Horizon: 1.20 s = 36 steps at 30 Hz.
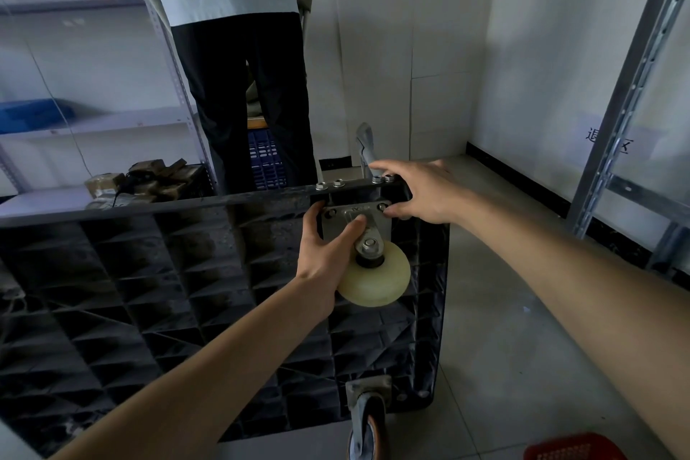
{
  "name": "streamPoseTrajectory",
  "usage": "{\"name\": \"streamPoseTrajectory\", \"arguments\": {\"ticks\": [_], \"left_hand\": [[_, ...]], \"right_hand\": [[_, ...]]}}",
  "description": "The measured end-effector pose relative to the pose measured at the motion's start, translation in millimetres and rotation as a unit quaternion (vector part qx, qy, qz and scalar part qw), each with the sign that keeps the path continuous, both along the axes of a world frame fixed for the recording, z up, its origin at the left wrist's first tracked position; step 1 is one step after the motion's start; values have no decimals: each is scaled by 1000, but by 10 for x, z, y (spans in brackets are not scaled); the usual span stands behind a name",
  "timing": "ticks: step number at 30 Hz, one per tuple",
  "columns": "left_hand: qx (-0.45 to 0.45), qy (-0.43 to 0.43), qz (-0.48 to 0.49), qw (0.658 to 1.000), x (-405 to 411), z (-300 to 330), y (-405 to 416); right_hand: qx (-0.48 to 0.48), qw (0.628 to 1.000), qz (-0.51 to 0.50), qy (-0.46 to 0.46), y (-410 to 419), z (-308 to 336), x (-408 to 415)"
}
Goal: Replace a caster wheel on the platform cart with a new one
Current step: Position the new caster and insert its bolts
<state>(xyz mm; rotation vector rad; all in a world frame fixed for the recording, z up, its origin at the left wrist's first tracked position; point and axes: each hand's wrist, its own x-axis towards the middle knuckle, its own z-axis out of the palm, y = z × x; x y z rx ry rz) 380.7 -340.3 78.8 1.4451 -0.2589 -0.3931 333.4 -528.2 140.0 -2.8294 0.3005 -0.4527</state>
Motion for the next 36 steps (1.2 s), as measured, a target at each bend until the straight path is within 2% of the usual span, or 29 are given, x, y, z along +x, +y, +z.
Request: {"name": "streamPoseTrajectory", "arguments": {"ticks": [14, 18, 24, 36], "left_hand": [[-6, 18, 20, 1000, 29, -8, -36], [-17, 19, 19, 1000, 40, -7, -27], [-7, 8, 16, 1000, 47, -10, -43], [19, -34, -10, 999, 94, -20, -31]], "right_hand": [[-36, 999, 11, 10, -9, 64, 7], [-18, 999, 16, 25, -31, 95, 44], [33, 998, -1, 60, -101, 75, 167], [7, 999, 3, 43, -5, 105, 45]]}}
